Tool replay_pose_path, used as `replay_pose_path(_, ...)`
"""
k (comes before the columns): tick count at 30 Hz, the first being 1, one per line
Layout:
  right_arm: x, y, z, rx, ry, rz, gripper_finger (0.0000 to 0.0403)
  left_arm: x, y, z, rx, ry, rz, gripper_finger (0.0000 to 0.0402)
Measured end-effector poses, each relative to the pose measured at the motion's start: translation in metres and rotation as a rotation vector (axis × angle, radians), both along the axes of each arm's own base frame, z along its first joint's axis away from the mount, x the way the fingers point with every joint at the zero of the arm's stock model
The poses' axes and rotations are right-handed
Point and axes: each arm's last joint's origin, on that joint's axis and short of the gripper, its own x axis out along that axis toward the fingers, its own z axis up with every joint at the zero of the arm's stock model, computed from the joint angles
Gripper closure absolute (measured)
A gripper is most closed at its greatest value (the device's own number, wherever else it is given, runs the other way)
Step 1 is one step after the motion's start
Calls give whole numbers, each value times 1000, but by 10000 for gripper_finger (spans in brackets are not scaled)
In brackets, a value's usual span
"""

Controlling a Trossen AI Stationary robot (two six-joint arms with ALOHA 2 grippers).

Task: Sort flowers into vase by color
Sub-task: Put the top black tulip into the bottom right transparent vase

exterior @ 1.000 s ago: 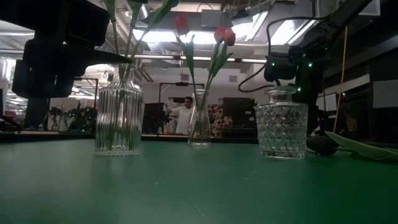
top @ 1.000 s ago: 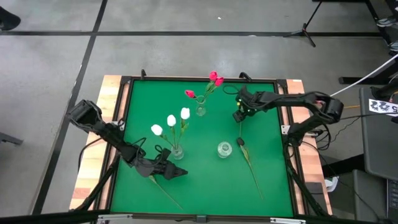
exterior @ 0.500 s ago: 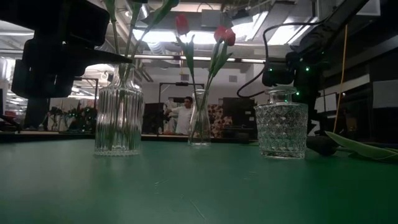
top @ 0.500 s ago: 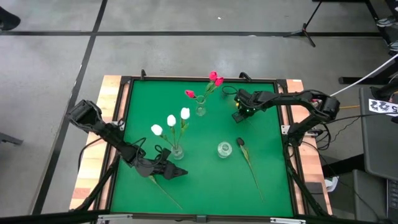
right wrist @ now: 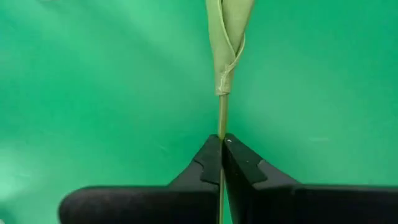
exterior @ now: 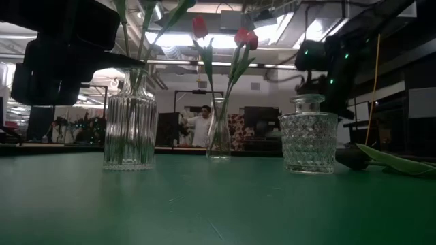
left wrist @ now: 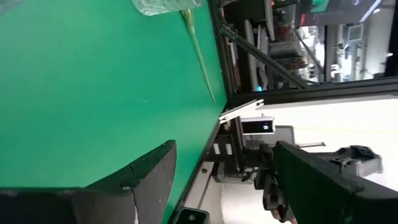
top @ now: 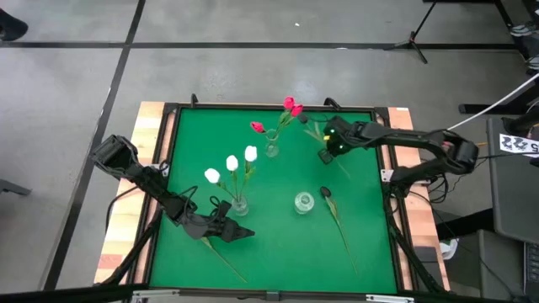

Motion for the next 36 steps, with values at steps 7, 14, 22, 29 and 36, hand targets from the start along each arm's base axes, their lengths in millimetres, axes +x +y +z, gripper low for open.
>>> replay_pose_path(7,-21,11,47,-124,-183,-3,401,3,-2,15,-6,-139,-18,137)
replay_pose_path(14,-57,35,96,-272,-419,31,401,4,-6,43,19,-379,-79,137)
replay_pose_path(22,-83,67,123,-338,-619,143,402,25,-33,102,203,-552,-172,137)
replay_pose_path(29,-77,92,140,-347,-818,305,402,48,-43,139,501,-450,-133,137)
replay_pose_path(36,-67,124,156,-380,-998,404,402,58,-37,157,650,-433,-73,137)
